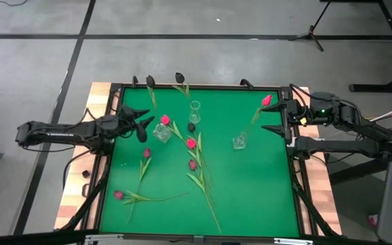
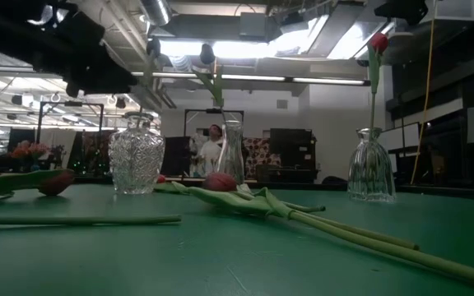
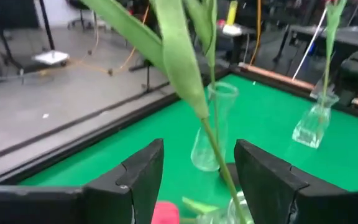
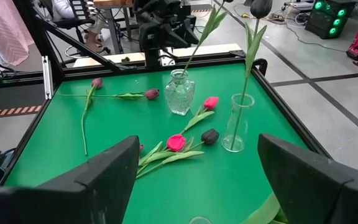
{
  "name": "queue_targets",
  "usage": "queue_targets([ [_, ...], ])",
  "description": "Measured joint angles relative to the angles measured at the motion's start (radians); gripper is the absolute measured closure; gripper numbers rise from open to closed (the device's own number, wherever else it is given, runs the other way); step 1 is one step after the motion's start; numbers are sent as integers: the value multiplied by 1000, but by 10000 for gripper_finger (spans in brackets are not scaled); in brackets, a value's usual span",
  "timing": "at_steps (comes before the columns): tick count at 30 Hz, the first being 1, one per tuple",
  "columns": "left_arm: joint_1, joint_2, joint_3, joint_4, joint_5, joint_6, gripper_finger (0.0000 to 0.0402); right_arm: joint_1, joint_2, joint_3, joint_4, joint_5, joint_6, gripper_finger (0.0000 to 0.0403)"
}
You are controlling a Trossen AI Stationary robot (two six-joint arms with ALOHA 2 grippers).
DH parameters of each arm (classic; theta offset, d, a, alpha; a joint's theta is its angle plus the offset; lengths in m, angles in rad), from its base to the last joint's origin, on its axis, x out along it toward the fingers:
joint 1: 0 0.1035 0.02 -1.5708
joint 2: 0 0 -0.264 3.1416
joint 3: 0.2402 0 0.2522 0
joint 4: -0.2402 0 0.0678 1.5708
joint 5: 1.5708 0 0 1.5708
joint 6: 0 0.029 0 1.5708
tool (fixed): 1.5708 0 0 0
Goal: Sort flowers into vase by color
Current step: Put the black tulip into the top transparent vase
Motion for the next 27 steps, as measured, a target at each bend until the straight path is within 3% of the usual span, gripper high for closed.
queue_targets([
  [5,-4,-19,88,-132,11,-43,208,0,0,0,0,0,18,78],
  [11,-11,-19,141,-136,8,-141,208,0,46,-1,29,0,52,78],
  [20,-11,-18,143,-136,12,-301,208,0,198,4,223,-20,-3,78],
  [27,-11,-36,143,-124,269,-310,208,67,352,87,264,9,-7,78],
])
